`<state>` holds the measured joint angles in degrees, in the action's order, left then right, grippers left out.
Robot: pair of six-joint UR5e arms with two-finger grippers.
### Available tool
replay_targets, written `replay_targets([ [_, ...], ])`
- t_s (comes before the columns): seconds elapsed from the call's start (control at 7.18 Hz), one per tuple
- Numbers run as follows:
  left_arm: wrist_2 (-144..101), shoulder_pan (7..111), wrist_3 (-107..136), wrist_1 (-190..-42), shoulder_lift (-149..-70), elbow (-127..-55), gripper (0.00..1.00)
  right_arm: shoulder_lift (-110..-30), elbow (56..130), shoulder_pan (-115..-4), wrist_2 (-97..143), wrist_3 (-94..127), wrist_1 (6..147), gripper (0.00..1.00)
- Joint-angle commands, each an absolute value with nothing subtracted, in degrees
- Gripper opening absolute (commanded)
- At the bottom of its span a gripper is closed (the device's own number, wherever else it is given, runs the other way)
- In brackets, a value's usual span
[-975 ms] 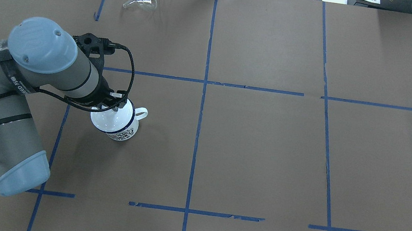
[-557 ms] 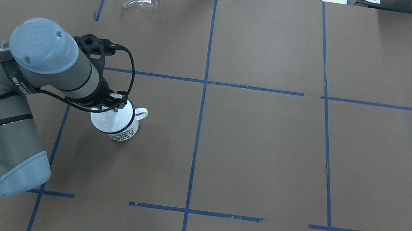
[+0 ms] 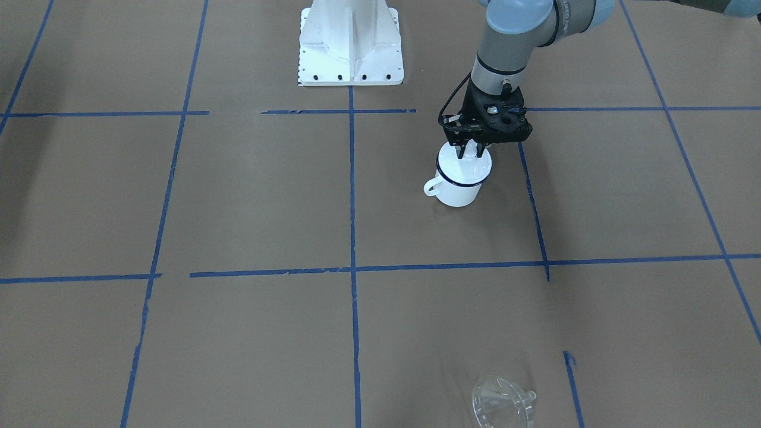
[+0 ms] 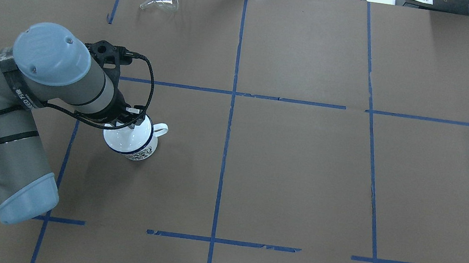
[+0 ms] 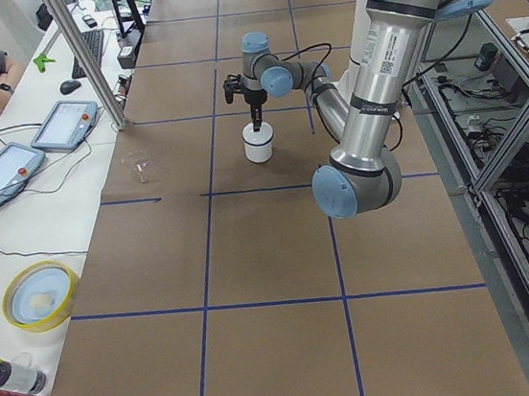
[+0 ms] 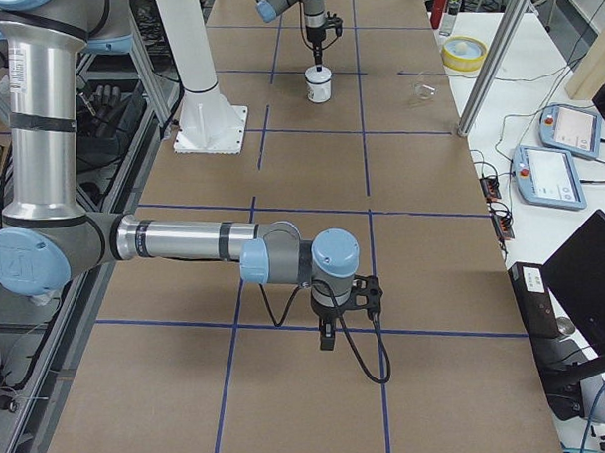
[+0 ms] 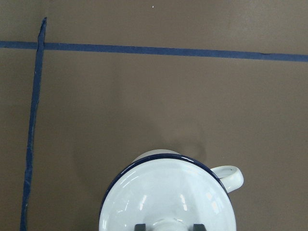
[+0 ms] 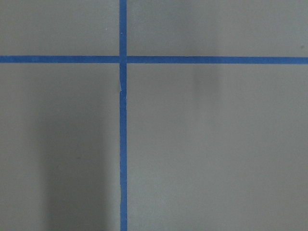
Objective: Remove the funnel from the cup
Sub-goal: 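Lower the white lid onto the mug's opening with the left gripper, then open the left gripper and raise it away from the lidded mug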
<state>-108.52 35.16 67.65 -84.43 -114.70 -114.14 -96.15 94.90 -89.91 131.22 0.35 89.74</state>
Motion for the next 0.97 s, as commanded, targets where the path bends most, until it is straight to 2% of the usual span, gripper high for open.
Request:
replay_targets([
  [0.0, -108.46, 35.16, 67.68, -84.46, -114.70, -113.91, 0.69, -96.15, 94.92, -89.91, 131.22, 0.35, 89.74, 1.00],
  [0.14, -108.46, 35.16, 67.68, -84.46, -114.70, -113.91, 0.73, -96.15, 94.92, -89.91, 131.22, 0.35, 89.74, 1.00],
  [0.28, -108.46, 35.24, 67.68, -84.46, -114.70, -113.91, 0.92, -96.15, 94.92, -89.91, 131.22, 0.35, 89.74, 1.00],
  [0.42, -108.46, 35.59, 67.68, -84.46, -114.70, -114.17, 1.00, -96.15, 94.83, -89.91, 131.22, 0.35, 89.74, 1.00],
  [0.7, -111.85, 42.23, 60.45, -84.46, -114.52, -116.09, 1.00, -96.15, 94.92, -89.91, 131.22, 0.35, 89.74, 1.00],
  [0.84, -116.15, 47.58, 53.59, -84.72, -111.04, -117.76, 1.00, -96.15, 94.92, -89.91, 131.22, 0.35, 89.74, 1.00],
])
